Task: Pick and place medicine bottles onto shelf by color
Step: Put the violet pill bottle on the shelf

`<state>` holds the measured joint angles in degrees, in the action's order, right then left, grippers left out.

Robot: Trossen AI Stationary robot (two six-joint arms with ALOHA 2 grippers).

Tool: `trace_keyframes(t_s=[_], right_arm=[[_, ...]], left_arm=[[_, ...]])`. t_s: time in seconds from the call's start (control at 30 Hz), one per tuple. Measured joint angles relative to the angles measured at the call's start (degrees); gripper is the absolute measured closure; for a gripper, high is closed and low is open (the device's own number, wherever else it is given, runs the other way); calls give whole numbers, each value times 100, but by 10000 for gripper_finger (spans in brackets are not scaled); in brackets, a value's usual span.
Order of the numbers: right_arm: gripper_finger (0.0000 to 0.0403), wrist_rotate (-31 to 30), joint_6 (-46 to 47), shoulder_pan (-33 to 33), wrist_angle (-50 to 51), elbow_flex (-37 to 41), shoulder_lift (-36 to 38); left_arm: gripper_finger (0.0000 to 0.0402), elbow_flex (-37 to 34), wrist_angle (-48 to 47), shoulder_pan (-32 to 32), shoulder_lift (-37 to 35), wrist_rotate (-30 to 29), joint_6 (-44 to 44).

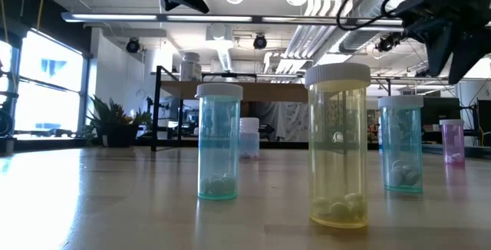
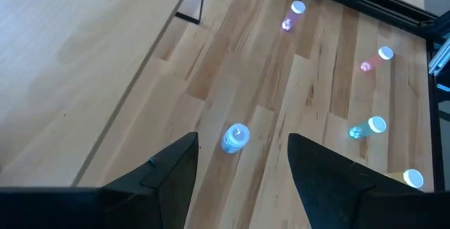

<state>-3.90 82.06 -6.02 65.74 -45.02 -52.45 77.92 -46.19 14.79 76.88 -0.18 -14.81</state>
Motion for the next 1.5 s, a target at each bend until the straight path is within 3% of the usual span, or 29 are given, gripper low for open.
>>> trace_keyframes(t_s=[0.27, 0.9, 1.5], right_arm=[[251, 131, 192, 0, -380, 350, -468], [251, 136, 197, 0, -698, 355, -1596], [251, 346, 193, 0, -782, 355, -1921]], left_arm=[[194, 2, 0, 0, 2, -1, 0], [194, 2, 0, 0, 4, -3, 0], [194, 2, 4, 0, 4, -3, 21]])
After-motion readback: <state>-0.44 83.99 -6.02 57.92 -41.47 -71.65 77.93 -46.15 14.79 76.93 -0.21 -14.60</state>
